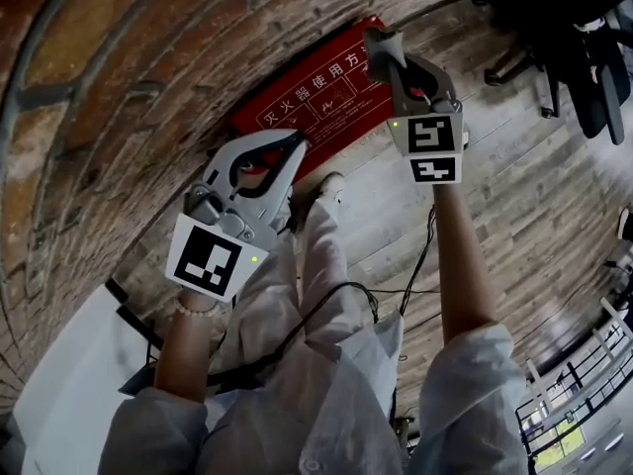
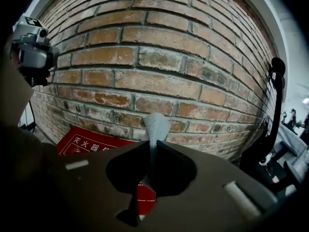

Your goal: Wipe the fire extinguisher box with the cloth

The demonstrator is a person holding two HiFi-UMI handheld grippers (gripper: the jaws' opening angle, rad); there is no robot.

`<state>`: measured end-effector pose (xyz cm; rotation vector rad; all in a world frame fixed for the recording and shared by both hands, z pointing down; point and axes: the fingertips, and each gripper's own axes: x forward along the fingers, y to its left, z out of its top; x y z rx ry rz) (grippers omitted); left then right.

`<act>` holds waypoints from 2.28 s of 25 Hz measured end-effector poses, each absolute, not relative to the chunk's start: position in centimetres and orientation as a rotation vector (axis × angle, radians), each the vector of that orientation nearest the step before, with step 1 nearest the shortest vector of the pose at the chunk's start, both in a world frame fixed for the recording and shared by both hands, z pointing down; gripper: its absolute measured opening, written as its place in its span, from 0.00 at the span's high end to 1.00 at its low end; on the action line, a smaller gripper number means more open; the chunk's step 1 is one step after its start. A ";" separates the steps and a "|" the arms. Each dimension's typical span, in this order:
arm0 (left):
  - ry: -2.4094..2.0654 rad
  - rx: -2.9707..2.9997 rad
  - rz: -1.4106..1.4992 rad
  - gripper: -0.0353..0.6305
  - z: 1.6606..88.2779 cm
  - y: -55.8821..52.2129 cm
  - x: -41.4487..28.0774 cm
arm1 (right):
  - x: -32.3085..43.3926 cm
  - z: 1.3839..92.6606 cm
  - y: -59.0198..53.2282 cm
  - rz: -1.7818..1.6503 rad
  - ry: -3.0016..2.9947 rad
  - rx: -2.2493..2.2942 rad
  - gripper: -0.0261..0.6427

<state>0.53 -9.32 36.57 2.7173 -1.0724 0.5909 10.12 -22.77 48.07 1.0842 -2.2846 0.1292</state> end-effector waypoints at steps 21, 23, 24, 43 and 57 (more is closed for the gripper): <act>-1.065 2.661 0.638 0.95 39.7 -9.9 0.1 | 10.0 56.8 -27.9 0.138 -2.140 0.980 0.92; -1.066 2.660 0.637 0.96 39.8 -10.0 0.0 | 10.1 57.6 -28.0 0.134 -2.110 0.959 0.92; -1.068 2.658 0.639 0.95 39.9 -10.0 -0.2 | 10.1 58.0 -28.0 0.135 -2.097 0.947 0.92; -1.062 2.667 0.643 0.95 40.3 -9.5 -0.9 | 8.7 58.7 -27.2 0.135 -2.052 0.922 0.93; -1.056 2.652 0.644 0.95 40.6 -8.5 -1.5 | 6.3 58.5 -25.0 0.120 -2.085 0.891 0.93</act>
